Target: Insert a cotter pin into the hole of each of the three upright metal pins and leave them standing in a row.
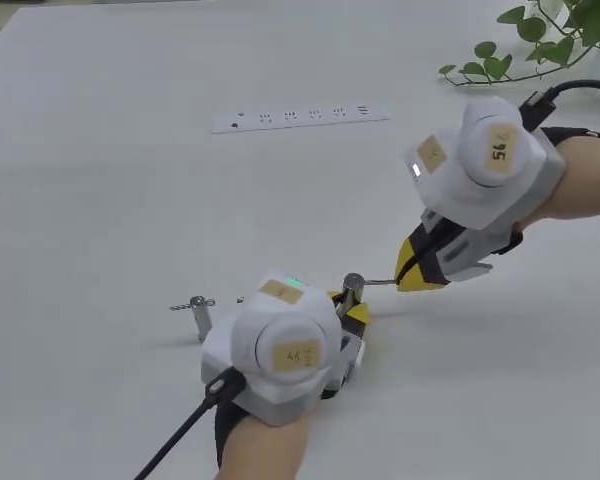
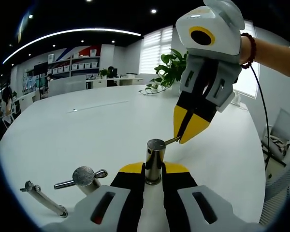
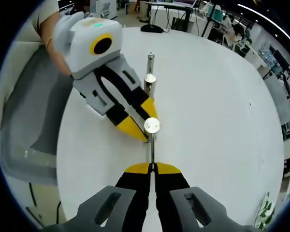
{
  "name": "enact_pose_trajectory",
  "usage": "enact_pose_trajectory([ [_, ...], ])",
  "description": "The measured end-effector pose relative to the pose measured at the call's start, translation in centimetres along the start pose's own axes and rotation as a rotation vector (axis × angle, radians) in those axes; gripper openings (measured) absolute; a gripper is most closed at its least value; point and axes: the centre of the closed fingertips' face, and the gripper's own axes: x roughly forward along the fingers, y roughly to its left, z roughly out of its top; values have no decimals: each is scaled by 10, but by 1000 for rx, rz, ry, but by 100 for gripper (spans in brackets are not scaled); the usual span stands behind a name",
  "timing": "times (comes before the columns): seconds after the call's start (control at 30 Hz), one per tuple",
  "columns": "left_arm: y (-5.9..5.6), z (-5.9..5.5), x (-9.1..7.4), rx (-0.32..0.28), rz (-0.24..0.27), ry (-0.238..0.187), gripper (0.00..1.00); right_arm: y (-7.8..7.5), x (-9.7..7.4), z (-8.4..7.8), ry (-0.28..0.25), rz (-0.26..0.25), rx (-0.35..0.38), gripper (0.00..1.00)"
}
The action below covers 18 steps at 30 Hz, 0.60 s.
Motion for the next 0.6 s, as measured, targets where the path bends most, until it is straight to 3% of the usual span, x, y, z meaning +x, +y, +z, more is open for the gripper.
enact_pose_trajectory([
  [0.33, 0, -1, 1, 0, -1, 7, 12, -1, -1, 1, 14, 7, -24, 4],
  [0.6, 0, -1, 0, -3, -1, 8, 12, 0, -1, 13, -4, 9, -39, 4],
])
